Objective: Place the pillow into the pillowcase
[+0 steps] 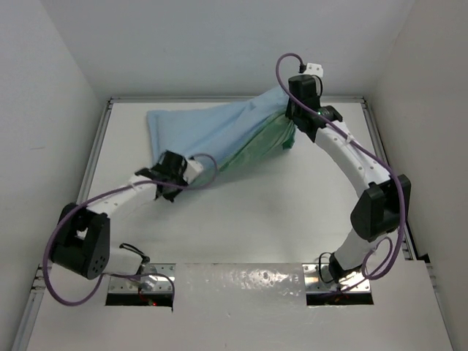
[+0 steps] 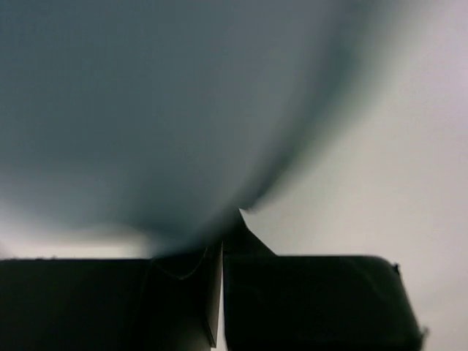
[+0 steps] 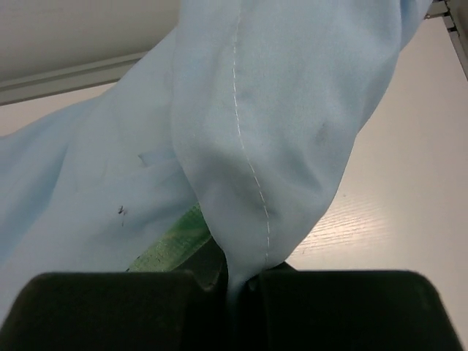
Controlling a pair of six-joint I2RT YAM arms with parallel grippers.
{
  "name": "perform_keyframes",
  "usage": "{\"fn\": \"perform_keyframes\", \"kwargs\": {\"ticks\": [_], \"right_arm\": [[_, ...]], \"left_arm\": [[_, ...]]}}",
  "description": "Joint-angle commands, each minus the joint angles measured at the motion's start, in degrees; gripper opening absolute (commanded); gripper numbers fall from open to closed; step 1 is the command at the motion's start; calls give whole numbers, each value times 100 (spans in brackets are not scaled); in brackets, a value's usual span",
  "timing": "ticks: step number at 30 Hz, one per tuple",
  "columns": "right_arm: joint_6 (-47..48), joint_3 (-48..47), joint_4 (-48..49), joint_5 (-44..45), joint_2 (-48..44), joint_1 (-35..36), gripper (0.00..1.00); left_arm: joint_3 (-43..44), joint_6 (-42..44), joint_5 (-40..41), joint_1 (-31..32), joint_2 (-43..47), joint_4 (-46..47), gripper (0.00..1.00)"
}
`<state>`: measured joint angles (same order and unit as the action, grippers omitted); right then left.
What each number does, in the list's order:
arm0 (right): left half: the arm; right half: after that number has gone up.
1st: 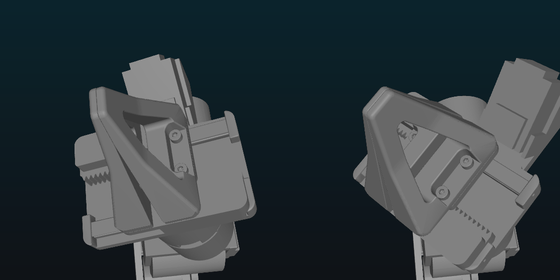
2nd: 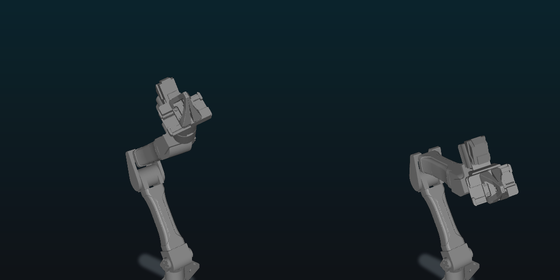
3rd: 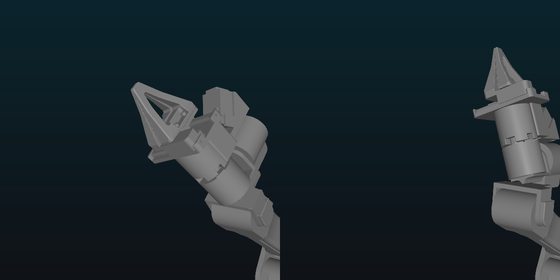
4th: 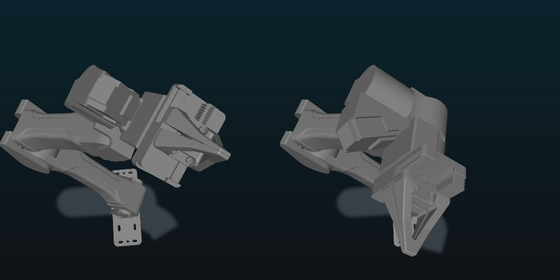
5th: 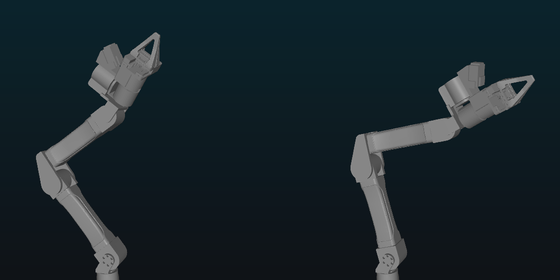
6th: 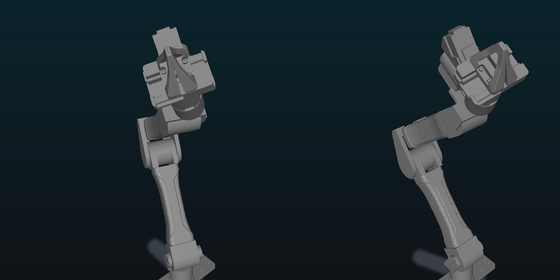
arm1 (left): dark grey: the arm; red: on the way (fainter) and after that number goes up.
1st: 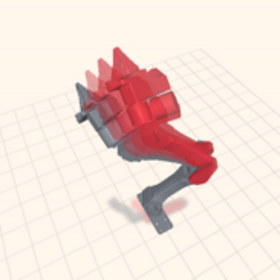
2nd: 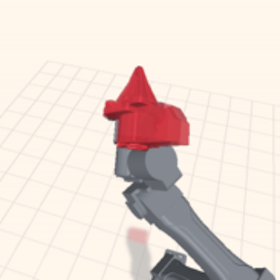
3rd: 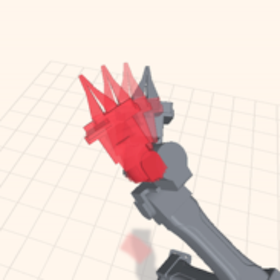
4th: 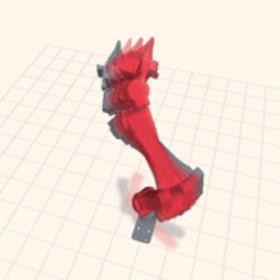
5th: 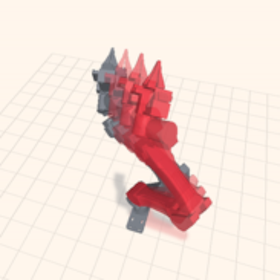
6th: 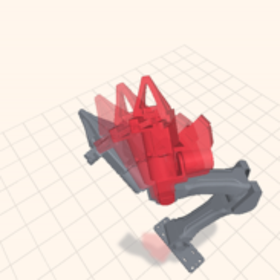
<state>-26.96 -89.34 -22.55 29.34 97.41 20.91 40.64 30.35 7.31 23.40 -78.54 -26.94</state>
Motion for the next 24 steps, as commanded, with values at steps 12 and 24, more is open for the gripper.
{"fn": "perform_keyframes", "kwargs": {"ticks": [12,24], "right_arm": [[868,-628,295,-385,-2550,-280,0],[1132,-1324,-811,-790,-3578,-280,0]], "left_arm": [[7032,753,1889,-960,973,-1752,0],[8671,1140,2520,-960,1078,-1876,0]]}}
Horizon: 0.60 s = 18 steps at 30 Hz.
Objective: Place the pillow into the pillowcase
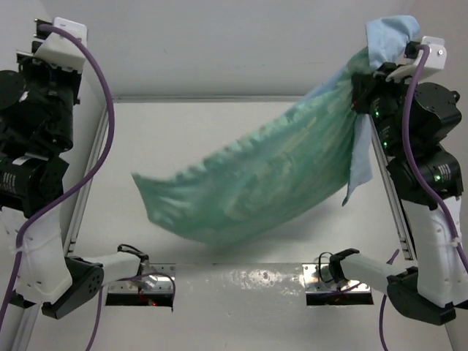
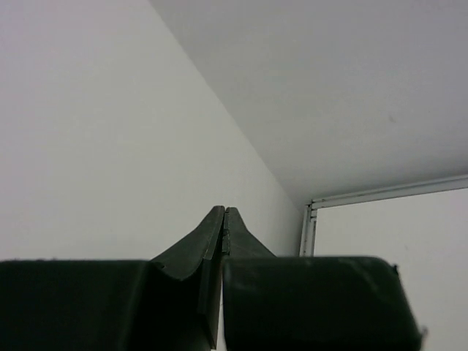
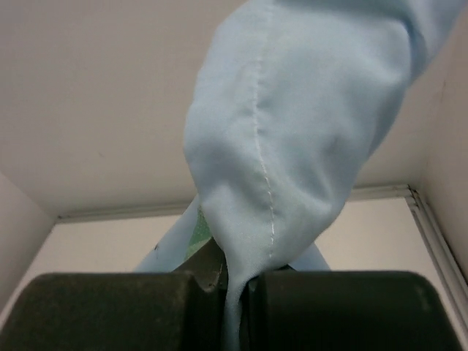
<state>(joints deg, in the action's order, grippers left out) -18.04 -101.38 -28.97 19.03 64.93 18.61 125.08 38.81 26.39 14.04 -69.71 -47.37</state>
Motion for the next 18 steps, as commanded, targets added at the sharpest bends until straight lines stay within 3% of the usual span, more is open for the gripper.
{"fn": "perform_keyframes", "kwargs": {"ticks": [1,6,9,10,11,12,13,15,16,17,18], "right_arm": [[196,3,-240,233,-462,-51,0],[-331,707,-416,-328,-1069,-51,0],[-717,743,-390,-917,-773,-51,0],[-788,734,-312,-1153,-667,-59,0],[-849,743,-241,-1251,-578,-51,0],[-1015,752,-162,-1313,-404,-42,0],[-1095,830,65,-1349,-323,-42,0],[-1236,910,312,-1419,-157,-42,0],[-1332,866,452,-1428,71,-24,0],[-1447,831,515,-1385,203,2,0],[-1448,796,594,-1341,335,2,0]], "left_arm": [[167,285,613,-24,230,124,0],[-308,101,255,-24,397,-296,0],[-764,398,-2244,-24,178,-1850,0],[-1044,608,-3923,-24,108,-2176,10],[-1856,671,-4671,-7,37,-2467,24],[-2264,681,-5444,37,-24,-2539,53],[-2608,707,-6574,142,-129,-2636,62],[-3094,227,-6718,991,-559,-2365,76],[-3068,-89,-6291,1326,-839,-2268,85],[-3059,-180,-6078,1834,-929,-2015,90],[-3077,-268,-5884,1961,-947,-1830,90]]}}
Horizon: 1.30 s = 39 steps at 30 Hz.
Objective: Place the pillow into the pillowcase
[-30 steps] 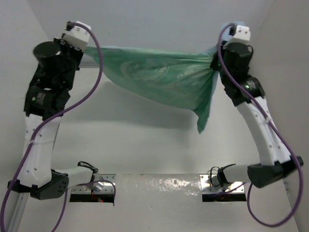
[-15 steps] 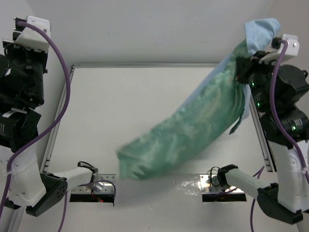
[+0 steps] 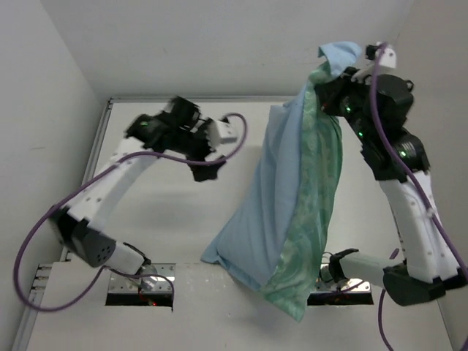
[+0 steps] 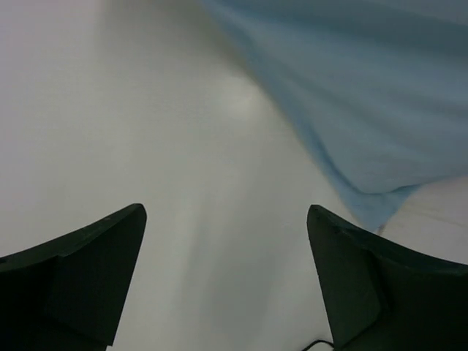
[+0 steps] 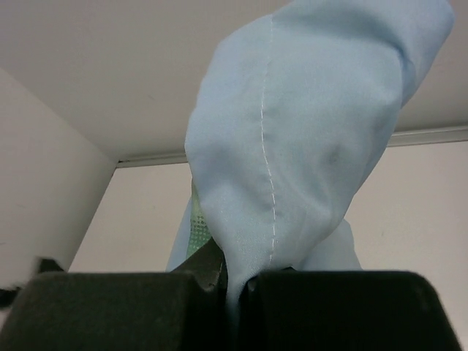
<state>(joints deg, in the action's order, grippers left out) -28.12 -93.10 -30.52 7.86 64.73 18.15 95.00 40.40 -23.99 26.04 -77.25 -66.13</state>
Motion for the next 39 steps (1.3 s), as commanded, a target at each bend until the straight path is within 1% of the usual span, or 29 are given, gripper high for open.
{"fn": "perform_keyframes", "kwargs": {"ticks": [1,3,4,6,7,8,10,11,12,13,15,16,18,19,20,22,26,27,29,30,31,32,33,34,35,36,37,38,39], "right_arm": [[-484,-50,1019,-136,608,170,0],[-310,-85,1311,275,873,381,0],[-204,-242,1503,521,1014,669,0],[25,-462,1628,1040,1541,873,0],[8,-629,1742,1103,1725,892,0],[17,-691,1778,1147,2049,883,0],[-27,-788,1891,1392,2315,866,0],[-105,-789,1910,1446,2525,787,0],[-193,-789,1910,1464,2623,734,0],[-272,-754,1910,1438,2702,681,0],[-474,-666,1927,1368,2922,550,0],[-545,-657,1875,1272,2992,497,0],[-703,-622,1726,1218,3229,374,0],[-730,-596,1690,1253,3300,347,0],[-756,-543,1673,1262,3344,321,0],[-783,-280,1672,1306,3415,312,0],[-985,404,1664,1402,3371,250,0],[-1020,537,1681,1429,3327,250,0],[-1038,922,1690,1543,3152,224,0],[-1046,1056,1699,1587,3073,215,0],[-1055,1188,1699,1631,2898,215,0],[-1107,1459,1699,1683,2801,206,0],[-1160,1609,1699,1701,2704,198,0],[-1204,1750,1725,1684,2503,189,0],[-1266,2030,1795,1588,2414,180,0],[-1310,2172,1830,1535,2326,180,0],[-1406,2408,1874,1465,2194,180,0],[-1442,2506,1962,1377,2150,180,0],[-1546,2603,1989,1307,2088,197,0]], "left_arm": [[-113,-498,-749,814,-185,274,91],[-219,-542,-608,823,-115,775,92],[-245,-664,-520,815,-97,951,92],[-341,-762,-160,815,-71,1302,93],[-412,-823,59,815,-71,1409,93],[-638,-841,165,823,-79,1610,93],[-1034,-841,420,815,-97,1839,93],[-1567,-885,743,815,-123,2127,93],[-1816,-902,860,823,-141,2217,92],[-2306,-920,835,832,-150,2305,91],[-2739,-964,625,858,-97,2595,89],[-3115,-973,275,885,34,2849,89],[-3382,-1016,-95,1113,157,3122,90],[-3522,-1043,-158,1227,175,3245,90],[-3558,-1087,-168,1489,132,3455,91],[-3576,-1184,-124,1806,-209,3694,91],[-3638,-1394,305,1940,-1149,4151,91],[-3629,-1421,759,1940,-1526,4274,91],[-3629,-1360,1298,1914,-1827,4625,90],[-3707,-1229,1753,1870,-2011,4792,89],[-3743,-1176,1922,1652,-2074,5194,87],[-3769,-1166,2055,1484,-2144,5363,83],[-3613,-1166,2178,1256,-2371,5443,82],[-3464,-1192,2205,732,-2530,5409,81],[-3001,-1236,2336,457,-2932,5182,78],[-2735,-1228,2407,-33,-3153,5076,75],[-2524,-1176,2669,-255,-3321,5014,72],[-2191,-1123,2958,-440,-3540,5057,72],[-2083,-1079,3066,-773,-3586,5127,72]]}}
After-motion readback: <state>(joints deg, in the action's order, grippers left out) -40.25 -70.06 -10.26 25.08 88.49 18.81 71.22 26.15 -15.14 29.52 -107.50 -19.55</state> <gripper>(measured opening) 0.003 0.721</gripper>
